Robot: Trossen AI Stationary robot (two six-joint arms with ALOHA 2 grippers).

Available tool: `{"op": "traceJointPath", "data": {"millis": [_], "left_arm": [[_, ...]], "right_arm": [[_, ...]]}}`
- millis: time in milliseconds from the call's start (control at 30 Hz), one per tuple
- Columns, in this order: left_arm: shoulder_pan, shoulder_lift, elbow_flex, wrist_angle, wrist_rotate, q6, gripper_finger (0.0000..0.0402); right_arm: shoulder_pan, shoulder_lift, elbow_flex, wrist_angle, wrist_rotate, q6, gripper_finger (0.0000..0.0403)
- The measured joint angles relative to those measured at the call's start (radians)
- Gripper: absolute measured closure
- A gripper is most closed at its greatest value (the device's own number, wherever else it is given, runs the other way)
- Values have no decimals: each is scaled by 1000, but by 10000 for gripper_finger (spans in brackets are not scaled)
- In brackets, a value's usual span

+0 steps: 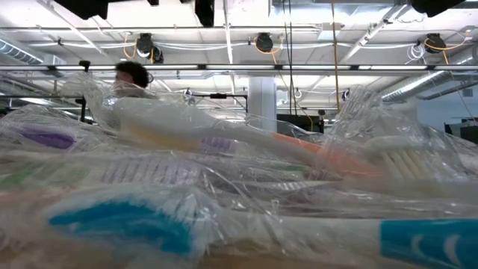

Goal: Pick & Place Toothbrushes
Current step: Put the green toothbrush into the white bin

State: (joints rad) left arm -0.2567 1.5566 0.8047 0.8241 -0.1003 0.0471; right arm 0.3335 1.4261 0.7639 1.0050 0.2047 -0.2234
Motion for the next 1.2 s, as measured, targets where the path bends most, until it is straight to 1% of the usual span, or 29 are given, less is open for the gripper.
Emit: {"op": "traceJointPath", "data": {"millis": [233,367,467,600,633,833,1067,1200], "left_arm": [[13,24,1,18,9,-12,400],[22,47,0,62,10,-17,400],[26,60,0,70,19,-24,397],[27,60,0,64,21,-23,400],[27,59,0,64,22,-22,400],[27,59,1,57,21,-26,383],[27,59,1,38,21,-25,378],[27,59,1,38,20,20,376]], "right_arm": [[-12,8,0,19,2,0,236],[-20,37,2,34,3,5,257],[-30,58,8,45,5,13,295],[-34,63,7,44,3,-7,377],[-34,63,7,45,4,-24,386],[-30,63,7,72,3,-33,389],[-30,63,7,61,4,-32,389],[-30,62,7,51,7,-28,389]]}}
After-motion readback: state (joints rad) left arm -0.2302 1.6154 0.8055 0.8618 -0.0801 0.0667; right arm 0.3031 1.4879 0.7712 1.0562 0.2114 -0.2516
